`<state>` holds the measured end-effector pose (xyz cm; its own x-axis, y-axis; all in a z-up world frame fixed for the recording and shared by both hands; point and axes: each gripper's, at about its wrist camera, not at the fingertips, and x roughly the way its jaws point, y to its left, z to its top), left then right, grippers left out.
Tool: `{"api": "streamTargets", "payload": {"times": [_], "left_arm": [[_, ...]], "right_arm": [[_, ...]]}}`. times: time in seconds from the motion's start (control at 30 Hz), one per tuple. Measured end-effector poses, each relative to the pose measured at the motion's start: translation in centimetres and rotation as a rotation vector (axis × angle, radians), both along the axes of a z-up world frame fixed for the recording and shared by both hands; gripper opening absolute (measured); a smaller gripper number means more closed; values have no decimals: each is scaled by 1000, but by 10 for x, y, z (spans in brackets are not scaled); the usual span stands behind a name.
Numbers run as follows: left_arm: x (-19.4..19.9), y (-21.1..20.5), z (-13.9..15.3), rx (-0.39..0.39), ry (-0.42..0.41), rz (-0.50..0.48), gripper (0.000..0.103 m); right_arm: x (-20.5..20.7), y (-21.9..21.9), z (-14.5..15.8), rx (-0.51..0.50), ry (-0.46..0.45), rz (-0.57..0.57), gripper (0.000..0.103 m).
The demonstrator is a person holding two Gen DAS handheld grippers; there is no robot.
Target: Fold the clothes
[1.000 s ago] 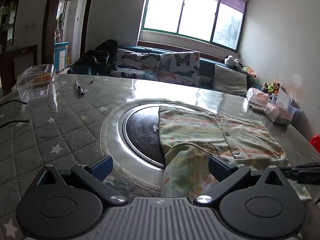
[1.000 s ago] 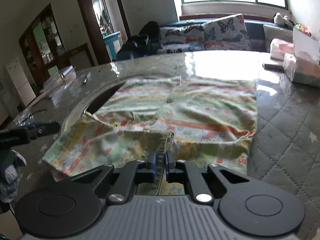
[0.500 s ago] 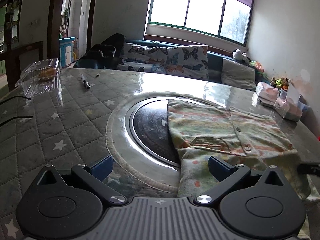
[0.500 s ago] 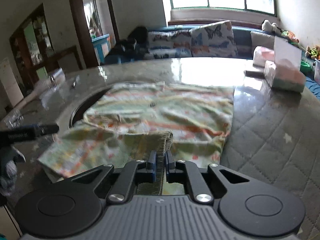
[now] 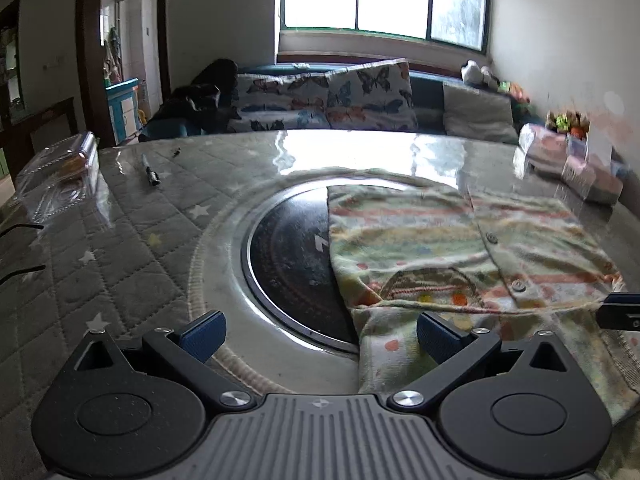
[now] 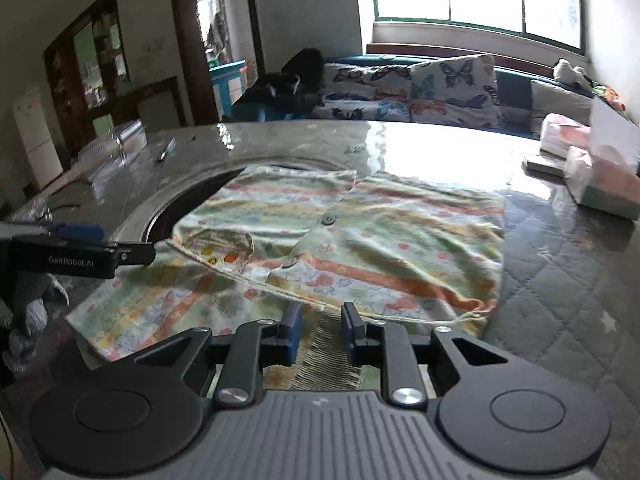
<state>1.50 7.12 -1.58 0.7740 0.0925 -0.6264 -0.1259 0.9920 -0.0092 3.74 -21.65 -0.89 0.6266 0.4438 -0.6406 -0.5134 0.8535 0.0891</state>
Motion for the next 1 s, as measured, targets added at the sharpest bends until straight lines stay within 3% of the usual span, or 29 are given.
{"api": "streamTargets", "payload": {"times": [0.2,0.4,0.47,0.53,0.57,0.77,1.0], "left_arm": [[12,-1,-12,44,51,7,103],[7,1,-7,39,40,13,103],[4,3,-8,46,42,13,103],[2,4,-10,51,46,13,103],[1,4,-10,49,45,14,103],[-12,0,1,42,24,10,103],[-36,-10,0,57,28,-53,103]], "right_arm": [[1,-1,-8,-11,-2,18,30],[-13,1,1,-52,-50,59,54],[-19,1,3,-60,-56,79,56],[-23,0,0,-68,-57,95,76],[-25,0,-2,-72,-57,102,78],[-32,-5,-9,-75,-60,92,83],[-40,-15,-14,-90,-62,95,101]]}}
